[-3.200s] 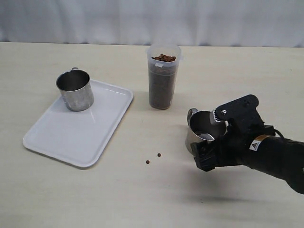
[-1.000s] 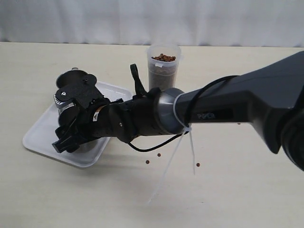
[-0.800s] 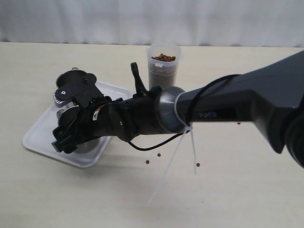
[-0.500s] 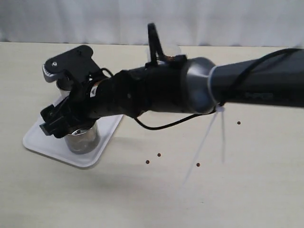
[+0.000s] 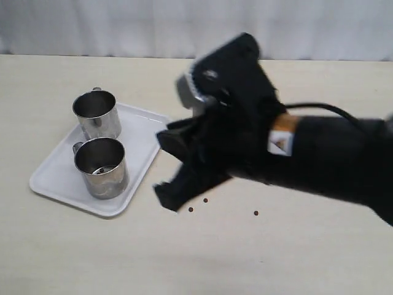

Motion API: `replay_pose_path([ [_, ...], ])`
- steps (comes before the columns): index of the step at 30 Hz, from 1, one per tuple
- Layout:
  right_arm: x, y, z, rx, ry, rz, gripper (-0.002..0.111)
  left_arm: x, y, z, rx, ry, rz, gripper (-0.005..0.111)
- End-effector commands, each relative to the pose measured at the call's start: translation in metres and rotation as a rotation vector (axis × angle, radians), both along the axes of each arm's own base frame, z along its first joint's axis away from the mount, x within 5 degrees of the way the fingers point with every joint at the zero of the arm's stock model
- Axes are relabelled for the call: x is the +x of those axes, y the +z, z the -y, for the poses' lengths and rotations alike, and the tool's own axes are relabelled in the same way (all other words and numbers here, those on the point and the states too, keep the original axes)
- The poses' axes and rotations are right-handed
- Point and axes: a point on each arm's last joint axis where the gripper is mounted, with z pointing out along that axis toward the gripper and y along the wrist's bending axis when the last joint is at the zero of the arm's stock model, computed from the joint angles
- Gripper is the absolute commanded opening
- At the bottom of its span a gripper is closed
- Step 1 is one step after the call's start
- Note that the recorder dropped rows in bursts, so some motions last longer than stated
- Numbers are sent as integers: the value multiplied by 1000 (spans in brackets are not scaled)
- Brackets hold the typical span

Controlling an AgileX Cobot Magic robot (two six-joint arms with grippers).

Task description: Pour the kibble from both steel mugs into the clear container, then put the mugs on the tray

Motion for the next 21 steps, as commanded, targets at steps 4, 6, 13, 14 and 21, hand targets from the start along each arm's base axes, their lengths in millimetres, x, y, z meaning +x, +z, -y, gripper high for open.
replay_pose_path([
  [4, -49, -21, 89, 135, -56, 5, 5, 0, -1, 0, -6, -2, -1, 0],
  [6, -58, -23, 105, 190, -73, -18, 5, 0, -1, 0, -6, -2, -1, 0],
  [13, -79, -22, 142, 381, -83, 10, 5, 0, 0, 0, -6, -2, 6, 0],
  [14, -82, -20, 146, 407, -80, 24, 5, 0, 0, 0, -6, -2, 6, 0],
  [21, -90, -5, 168, 561, -110, 118, 5, 0, 0, 0, -6, -2, 6, 0],
])
